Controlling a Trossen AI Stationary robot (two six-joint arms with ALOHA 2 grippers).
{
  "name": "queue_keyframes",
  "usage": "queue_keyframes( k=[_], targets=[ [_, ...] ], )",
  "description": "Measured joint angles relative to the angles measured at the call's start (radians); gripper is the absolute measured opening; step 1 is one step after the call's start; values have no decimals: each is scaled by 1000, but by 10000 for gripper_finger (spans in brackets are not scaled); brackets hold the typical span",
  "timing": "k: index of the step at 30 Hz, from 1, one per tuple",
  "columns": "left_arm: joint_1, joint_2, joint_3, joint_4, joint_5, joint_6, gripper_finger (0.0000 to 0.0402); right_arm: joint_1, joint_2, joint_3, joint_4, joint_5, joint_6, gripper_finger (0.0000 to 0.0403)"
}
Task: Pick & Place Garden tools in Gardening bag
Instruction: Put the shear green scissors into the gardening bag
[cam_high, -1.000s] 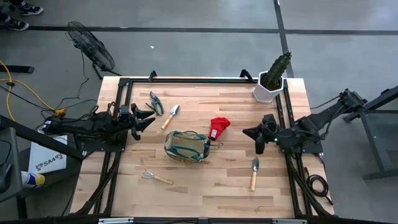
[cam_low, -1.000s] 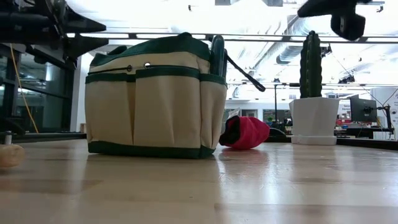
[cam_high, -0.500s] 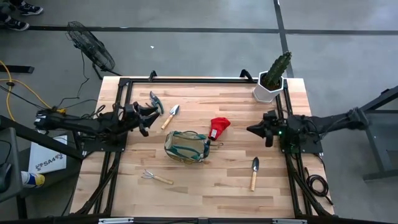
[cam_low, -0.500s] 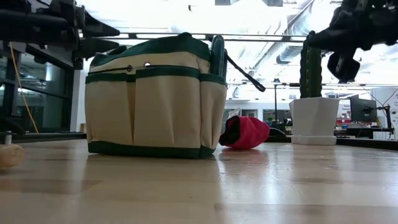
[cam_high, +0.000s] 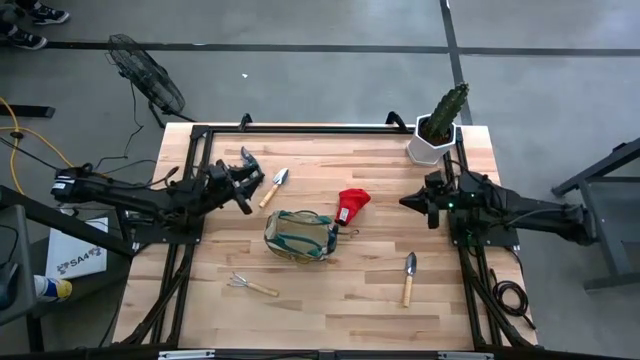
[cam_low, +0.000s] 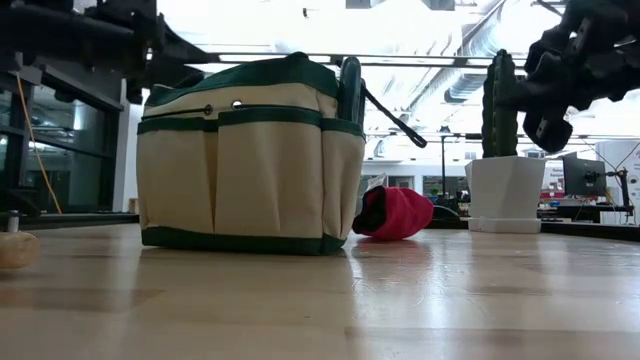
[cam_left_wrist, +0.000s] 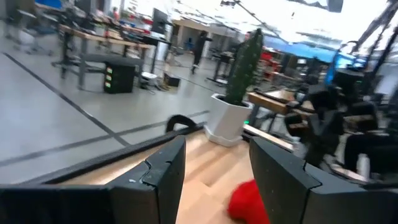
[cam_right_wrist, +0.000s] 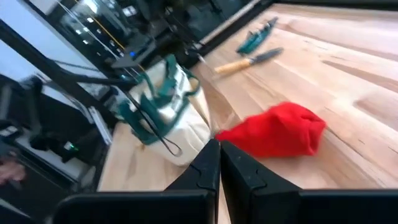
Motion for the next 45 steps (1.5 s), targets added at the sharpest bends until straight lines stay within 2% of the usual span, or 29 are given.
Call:
queue_keyframes(
  k=[7, 17, 22, 25, 33, 39, 45],
  targets=[
    [0, 0, 32, -1, -79, 28, 174, -1, 11, 0, -14, 33, -28, 4],
    [0, -3, 81, -1, -95, 109, 174, -1, 11, -5, 45, 58, -27, 4],
    [0, -3, 82, -2, -112, 108, 174, 0, -2, -69, 211, 65, 23, 4],
    [0, -3, 82, -2, -112, 104, 174, 0, -15, -74, 245, 75, 23, 4],
    [0, -3, 82, 5, -118, 100, 174, 0, -147, -75, 203, 96, 10, 4],
    [0, -3, 82, -1, -118, 99, 174, 0, -266, -75, 63, 96, 18, 4],
    [0, -3, 82, -29, -140, 100, 174, 0, -253, -91, 41, 73, 20, 4]
  ],
)
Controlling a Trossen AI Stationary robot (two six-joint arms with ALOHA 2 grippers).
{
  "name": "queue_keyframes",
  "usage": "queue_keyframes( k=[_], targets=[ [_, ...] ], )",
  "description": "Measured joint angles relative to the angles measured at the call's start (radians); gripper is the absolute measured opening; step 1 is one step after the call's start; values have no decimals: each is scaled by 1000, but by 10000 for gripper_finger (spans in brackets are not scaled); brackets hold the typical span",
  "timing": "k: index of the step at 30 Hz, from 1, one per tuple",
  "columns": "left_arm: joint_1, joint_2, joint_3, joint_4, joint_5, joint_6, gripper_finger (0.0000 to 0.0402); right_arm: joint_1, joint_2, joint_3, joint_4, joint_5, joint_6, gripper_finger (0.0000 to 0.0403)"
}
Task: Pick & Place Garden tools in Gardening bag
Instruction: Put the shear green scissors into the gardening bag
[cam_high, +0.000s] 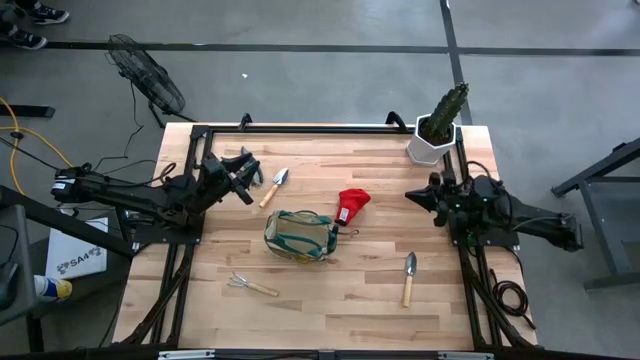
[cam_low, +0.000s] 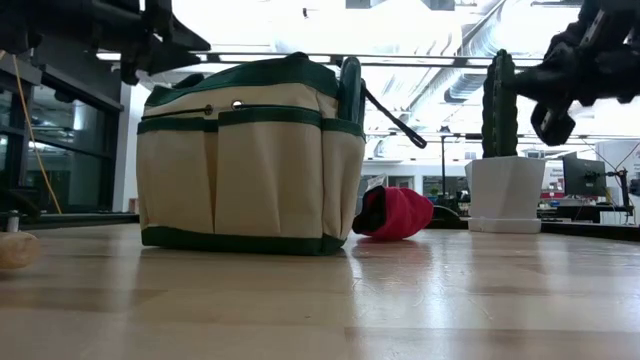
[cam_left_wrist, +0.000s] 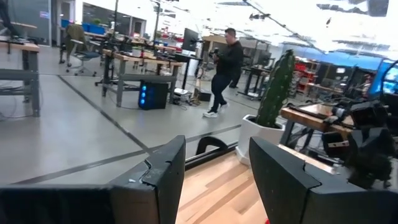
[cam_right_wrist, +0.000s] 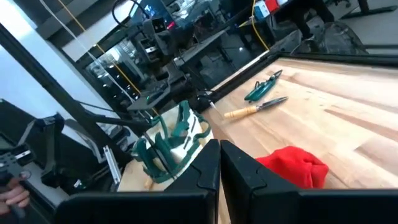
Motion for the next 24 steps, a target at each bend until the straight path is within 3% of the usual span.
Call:
queue_keyframes(
  k=[16, 19, 24],
  targets=[
    [0, 2, 14, -85, -177, -83, 174, 0, 4, -15, -25, 8, 21, 4],
    [1, 3, 100, -282, -180, -116, 174, 0, 4, -15, -25, 8, 21, 4],
    [71, 66, 346, -834, -130, -342, 174, 0, 4, -15, -25, 8, 21, 4]
  ],
)
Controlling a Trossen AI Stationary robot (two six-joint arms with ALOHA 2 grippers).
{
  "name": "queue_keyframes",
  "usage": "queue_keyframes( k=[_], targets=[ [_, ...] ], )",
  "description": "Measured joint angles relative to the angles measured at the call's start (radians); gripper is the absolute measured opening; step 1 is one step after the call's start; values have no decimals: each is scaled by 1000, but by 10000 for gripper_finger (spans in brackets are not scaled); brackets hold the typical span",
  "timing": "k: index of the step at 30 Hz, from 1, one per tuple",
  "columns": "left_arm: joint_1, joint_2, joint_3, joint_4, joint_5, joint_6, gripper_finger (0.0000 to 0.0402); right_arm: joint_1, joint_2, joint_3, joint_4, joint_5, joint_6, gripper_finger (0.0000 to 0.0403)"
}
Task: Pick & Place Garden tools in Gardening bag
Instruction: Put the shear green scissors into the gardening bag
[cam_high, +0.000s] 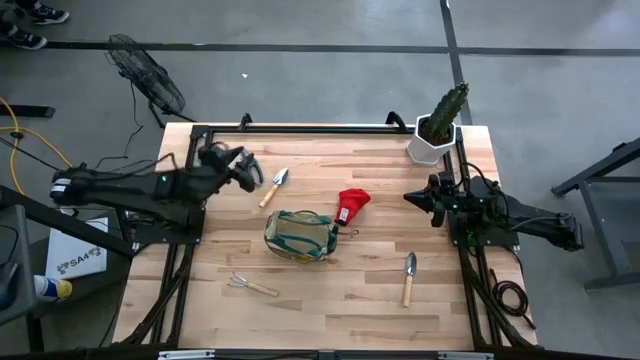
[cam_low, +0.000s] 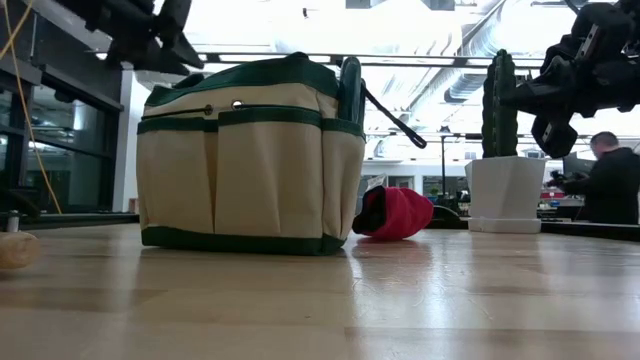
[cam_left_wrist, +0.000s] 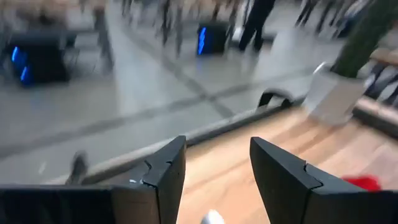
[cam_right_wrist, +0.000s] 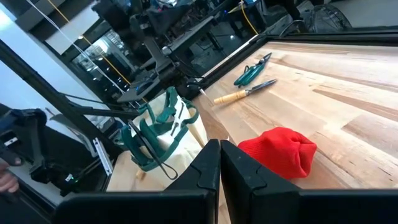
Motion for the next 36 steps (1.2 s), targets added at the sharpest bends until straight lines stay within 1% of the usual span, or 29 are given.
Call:
queue_keyframes(
  k=[2, 3, 5, 7, 9, 11, 13, 15, 19, 22, 26, 29, 32, 36],
  targets=[
    [62, 45, 105, -206, 53, -164, 174, 0, 0, 0, 0, 0, 0, 4],
    [96, 67, 151, -308, 96, -250, 174, 0, 0, 0, 0, 0, 0, 4],
    [176, 115, 231, -501, 211, -403, 174, 0, 0, 0, 0, 0, 0, 4],
    [261, 166, 293, -633, 347, -527, 174, 0, 0, 0, 0, 0, 0, 4],
    [346, 215, 326, -757, 481, -599, 174, 0, 0, 0, 0, 0, 0, 4],
    [424, 260, 341, -802, 588, -610, 174, 0, 0, 0, 0, 0, 0, 4],
    [488, 302, 341, -822, 686, -564, 174, 0, 0, 0, -1, 0, 0, 4],
    [540, 344, 341, -803, 766, -462, 174, 0, 0, 0, -2, 0, 0, 4],
    [610, 433, 341, -755, 889, -179, 174, 0, 0, 0, -3, 0, 0, 4],
    [646, 494, 341, -727, 949, 30, 174, 0, 0, 0, -3, 0, 0, 4],
    [681, 570, 341, -717, 968, 245, 174, 0, 0, 0, -4, 0, 0, 4],
    [704, 620, 341, -717, 966, 366, 174, 0, 0, 0, -4, 0, 0, 4],
    [731, 665, 341, -717, 937, 419, 174, 0, 0, 0, -4, 0, 0, 4],
    [780, 722, 341, -714, 897, 425, 174, 0, 0, 0, -5, 0, 0, 4]
  ],
)
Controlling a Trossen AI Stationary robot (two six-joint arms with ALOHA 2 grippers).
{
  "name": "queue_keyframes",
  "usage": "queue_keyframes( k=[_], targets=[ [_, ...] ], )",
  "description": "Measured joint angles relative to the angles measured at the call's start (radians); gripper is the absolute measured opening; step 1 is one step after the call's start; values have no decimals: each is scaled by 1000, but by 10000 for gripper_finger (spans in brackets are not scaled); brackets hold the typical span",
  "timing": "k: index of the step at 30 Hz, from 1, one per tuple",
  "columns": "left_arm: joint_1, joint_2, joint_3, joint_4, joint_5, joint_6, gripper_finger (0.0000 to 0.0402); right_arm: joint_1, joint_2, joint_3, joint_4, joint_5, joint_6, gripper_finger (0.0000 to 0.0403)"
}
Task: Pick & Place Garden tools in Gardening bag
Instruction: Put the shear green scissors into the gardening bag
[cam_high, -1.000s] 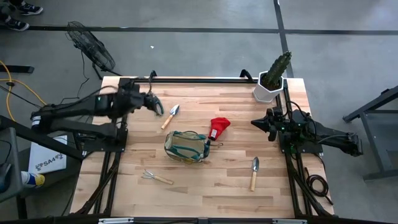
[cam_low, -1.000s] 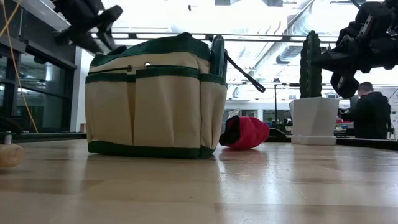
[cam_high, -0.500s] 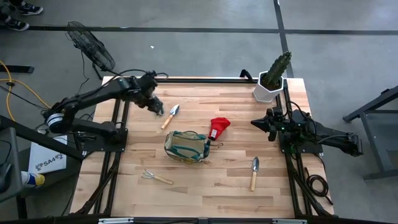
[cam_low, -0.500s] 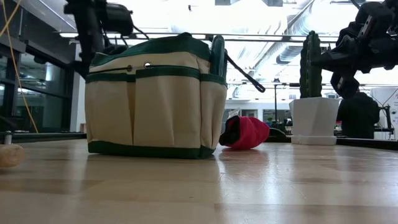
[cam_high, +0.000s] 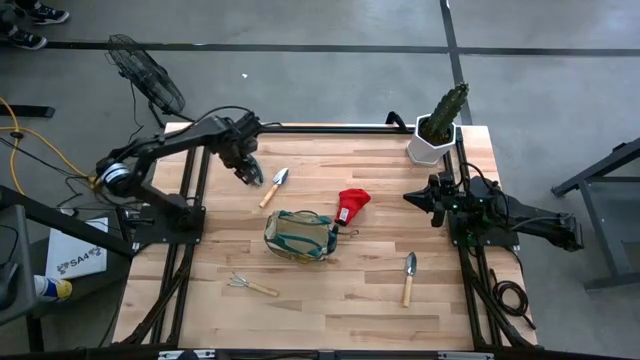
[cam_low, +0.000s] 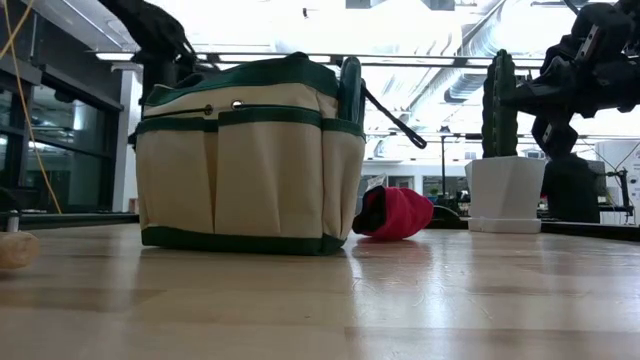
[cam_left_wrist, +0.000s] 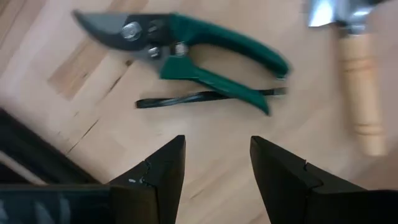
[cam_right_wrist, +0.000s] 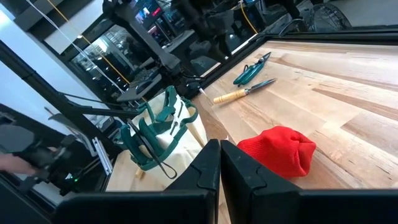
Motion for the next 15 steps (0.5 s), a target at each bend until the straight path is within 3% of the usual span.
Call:
queue_keyframes(
  k=[4, 8, 11, 15],
  targets=[
    [64, 53, 0, 1, 1, -172, 174, 0, 0, 0, 0, 0, 0, 4],
    [125, 89, -1, 2, 68, -313, 174, 0, 0, 0, 0, 0, 0, 4],
    [151, 99, -1, 32, 83, -293, 174, 0, 0, 0, 0, 0, 0, 4],
    [158, 99, -1, 42, 50, -114, 174, 0, 0, 0, 0, 0, 0, 4]
  ],
)
